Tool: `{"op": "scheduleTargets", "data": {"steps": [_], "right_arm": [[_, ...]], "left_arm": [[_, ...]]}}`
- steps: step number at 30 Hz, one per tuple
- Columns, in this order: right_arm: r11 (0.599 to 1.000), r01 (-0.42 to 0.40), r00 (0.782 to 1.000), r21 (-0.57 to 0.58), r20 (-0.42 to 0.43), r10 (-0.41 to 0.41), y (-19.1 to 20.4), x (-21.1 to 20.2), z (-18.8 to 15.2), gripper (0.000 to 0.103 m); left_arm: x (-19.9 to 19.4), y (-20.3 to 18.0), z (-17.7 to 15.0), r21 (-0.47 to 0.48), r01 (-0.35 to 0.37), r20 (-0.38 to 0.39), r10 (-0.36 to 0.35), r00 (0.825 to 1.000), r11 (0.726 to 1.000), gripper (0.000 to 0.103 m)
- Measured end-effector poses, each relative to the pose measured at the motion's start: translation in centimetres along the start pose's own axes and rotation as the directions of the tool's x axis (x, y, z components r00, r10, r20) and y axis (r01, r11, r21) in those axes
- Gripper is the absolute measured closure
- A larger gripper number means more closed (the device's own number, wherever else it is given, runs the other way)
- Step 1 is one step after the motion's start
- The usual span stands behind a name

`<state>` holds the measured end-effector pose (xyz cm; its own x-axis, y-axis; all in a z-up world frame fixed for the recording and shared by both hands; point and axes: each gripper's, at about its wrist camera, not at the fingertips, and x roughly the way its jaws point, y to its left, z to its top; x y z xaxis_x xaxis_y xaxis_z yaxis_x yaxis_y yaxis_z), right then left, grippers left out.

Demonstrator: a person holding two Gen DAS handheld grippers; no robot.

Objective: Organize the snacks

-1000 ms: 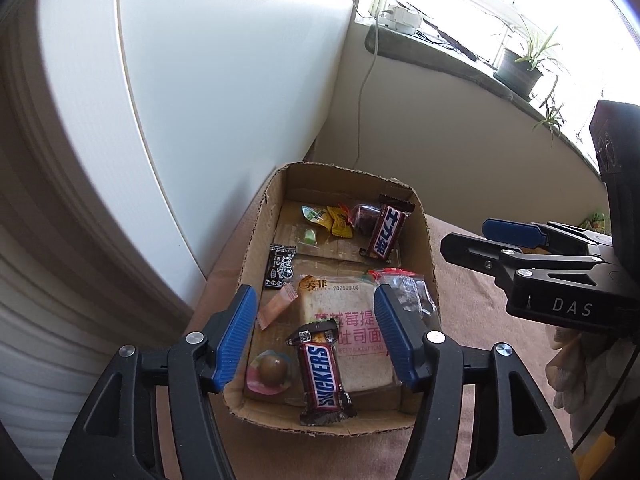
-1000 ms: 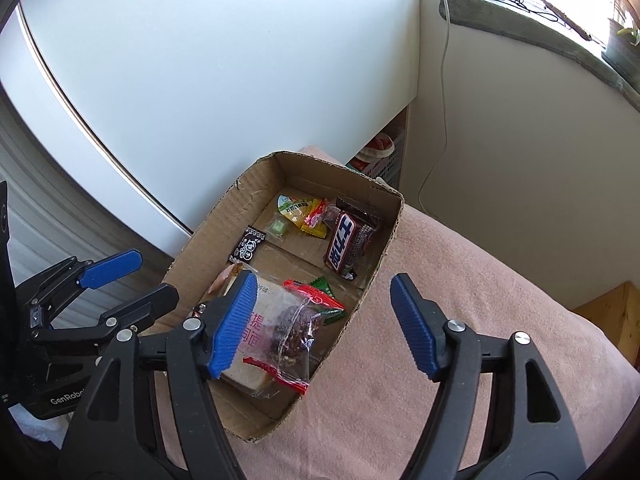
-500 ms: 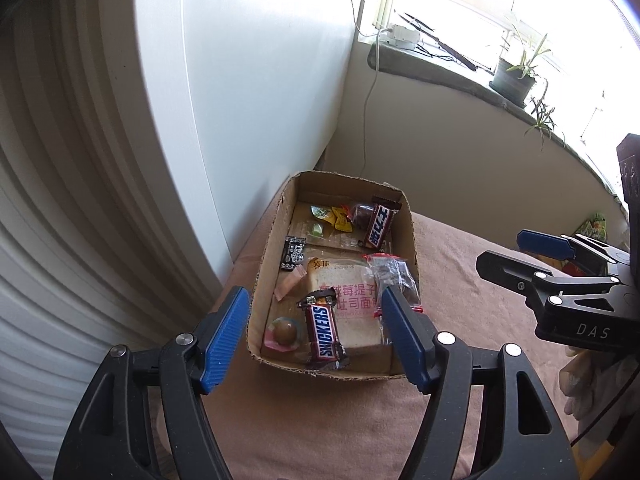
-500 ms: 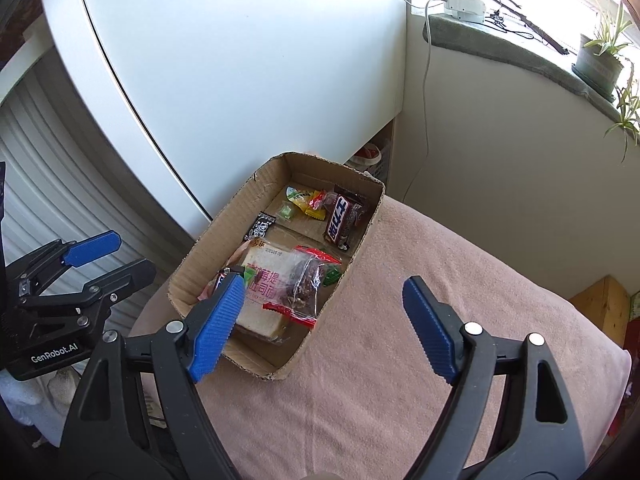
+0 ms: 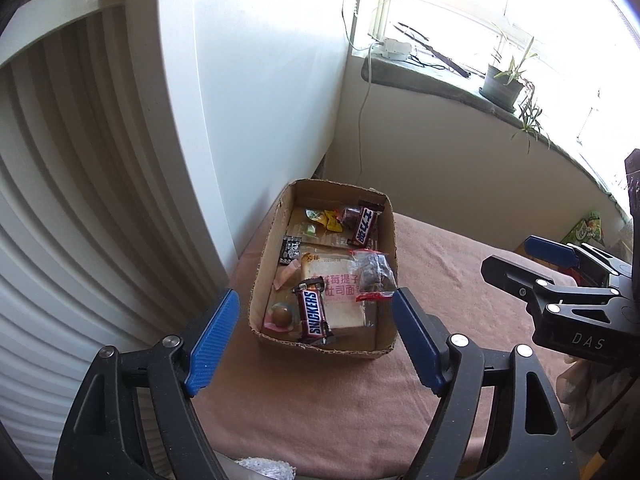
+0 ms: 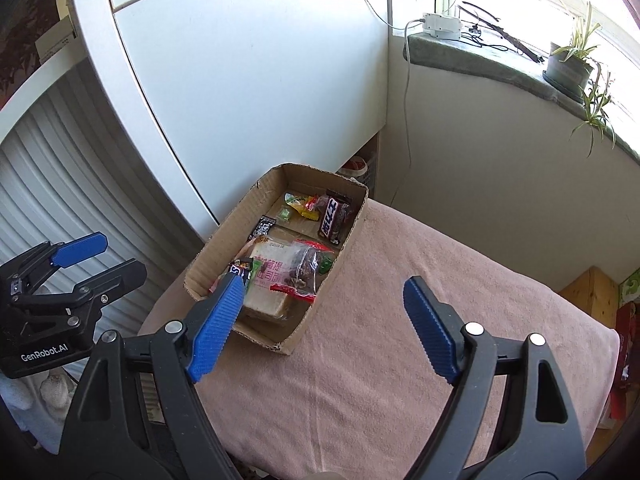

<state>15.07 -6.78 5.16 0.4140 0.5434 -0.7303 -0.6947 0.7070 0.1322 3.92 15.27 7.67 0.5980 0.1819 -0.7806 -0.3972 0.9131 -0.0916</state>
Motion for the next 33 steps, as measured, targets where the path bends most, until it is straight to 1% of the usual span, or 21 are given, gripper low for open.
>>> {"op": "scheduleTargets", "data": {"steps": [16, 25, 33], "right_arm": [[1.0, -0.005, 0.999, 0.017, 0.032, 0.005, 0.2, -1.5, -0.6, 0.018], [0.999, 0.001, 0.999, 0.037, 0.035, -0.002, 0.0, -1.8, -1.0, 0.018], [0.999, 0.0, 1.0, 0.043, 0.03, -0.001, 0.0, -1.8, -1.2, 0.018]], "left_arm": [[-1.6, -1.2, 0.2, 0.016, 0.009, 0.031, -0.009, 0.999, 1.0, 0.024], [-1.7, -1.8, 0.2, 0.029, 0.015, 0.025, -0.016, 1.0, 0.999, 0.024], [-1.8, -1.6, 0.3, 0.021, 0.019, 0.023, -0.019, 1.0, 1.0, 0.024]]}}
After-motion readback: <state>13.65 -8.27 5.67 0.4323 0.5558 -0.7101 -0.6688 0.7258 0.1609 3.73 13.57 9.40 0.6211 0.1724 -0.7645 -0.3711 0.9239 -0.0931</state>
